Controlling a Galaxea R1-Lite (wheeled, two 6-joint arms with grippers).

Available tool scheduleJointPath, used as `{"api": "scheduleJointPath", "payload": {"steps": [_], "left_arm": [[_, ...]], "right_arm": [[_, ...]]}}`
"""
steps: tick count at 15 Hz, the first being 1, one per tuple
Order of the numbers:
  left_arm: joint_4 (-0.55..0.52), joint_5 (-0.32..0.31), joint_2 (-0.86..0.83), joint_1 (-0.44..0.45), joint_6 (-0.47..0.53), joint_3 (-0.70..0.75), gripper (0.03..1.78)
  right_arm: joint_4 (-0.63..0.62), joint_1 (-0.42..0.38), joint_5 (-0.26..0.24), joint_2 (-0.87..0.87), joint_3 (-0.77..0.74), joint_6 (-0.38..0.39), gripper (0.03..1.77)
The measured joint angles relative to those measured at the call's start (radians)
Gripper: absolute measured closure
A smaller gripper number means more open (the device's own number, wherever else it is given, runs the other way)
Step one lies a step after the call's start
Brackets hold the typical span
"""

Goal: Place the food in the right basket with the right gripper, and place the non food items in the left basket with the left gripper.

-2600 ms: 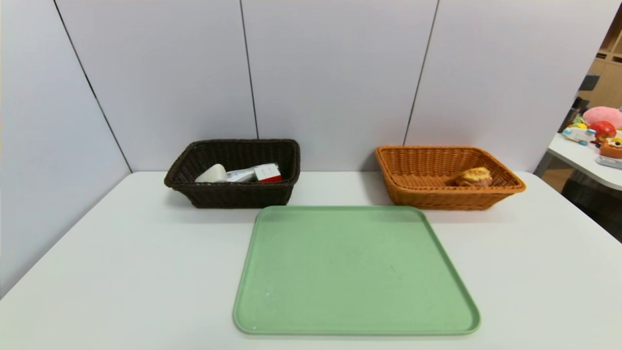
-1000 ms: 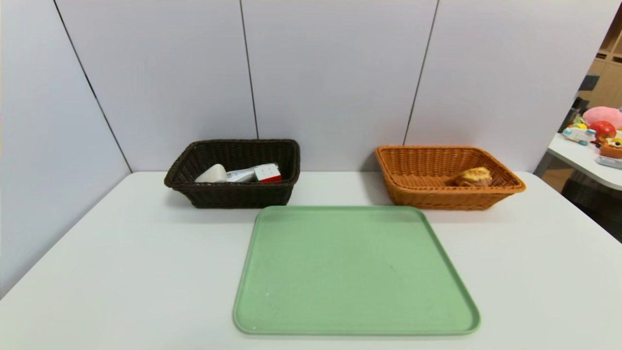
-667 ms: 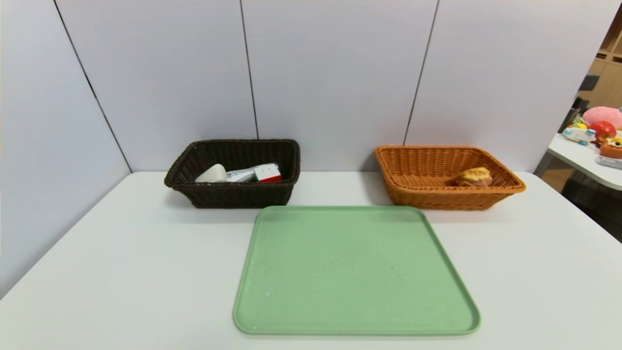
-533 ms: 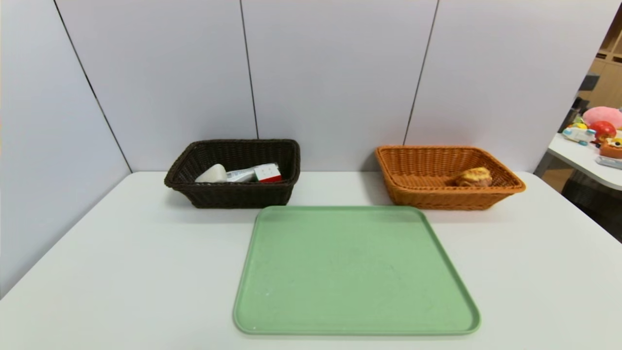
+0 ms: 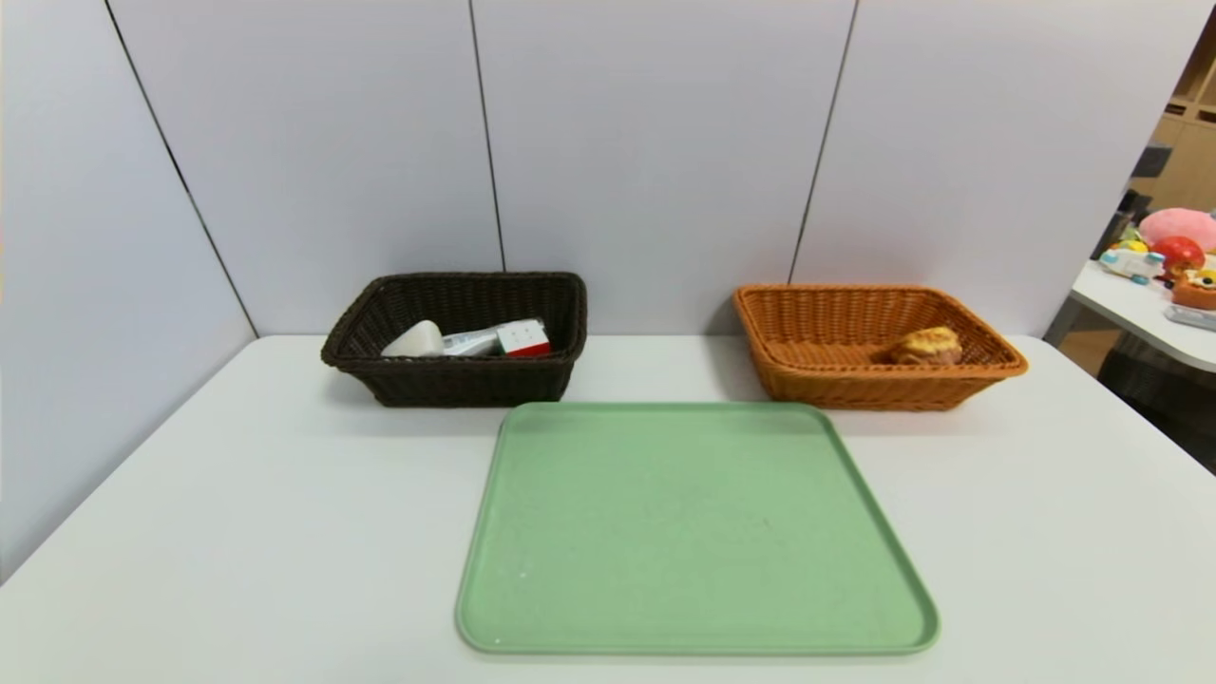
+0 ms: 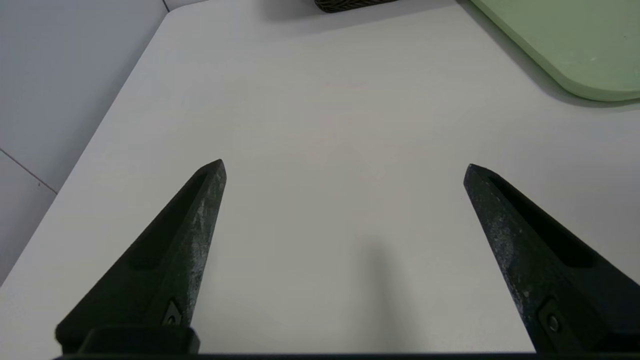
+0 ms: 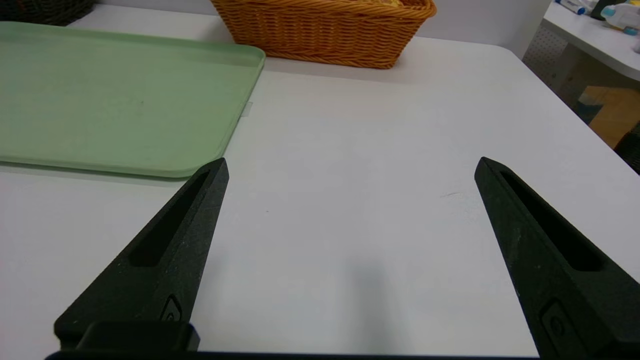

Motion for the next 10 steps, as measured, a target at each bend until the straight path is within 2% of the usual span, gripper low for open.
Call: {"api": "scheduleJointPath", "payload": {"steps": [4, 6, 10], "left_arm": [[0.002, 0.028, 0.000, 0.000, -0.076, 0.003, 0.12], [0.001, 0.040, 0.000, 0.000, -0.107, 0.002, 0.12], [0.002, 0.042, 0.000, 0.000, -0.123, 0.001, 0.12]], "right_arm": [[0.001, 0.000, -0.001, 0.000, 0.000, 0.001, 0.10], [0.001, 0.000, -0.010, 0.000, 0.000, 0.029, 0.10], [0.001, 0.000, -0.011, 0.000, -0.001, 0.044, 0.10]]}}
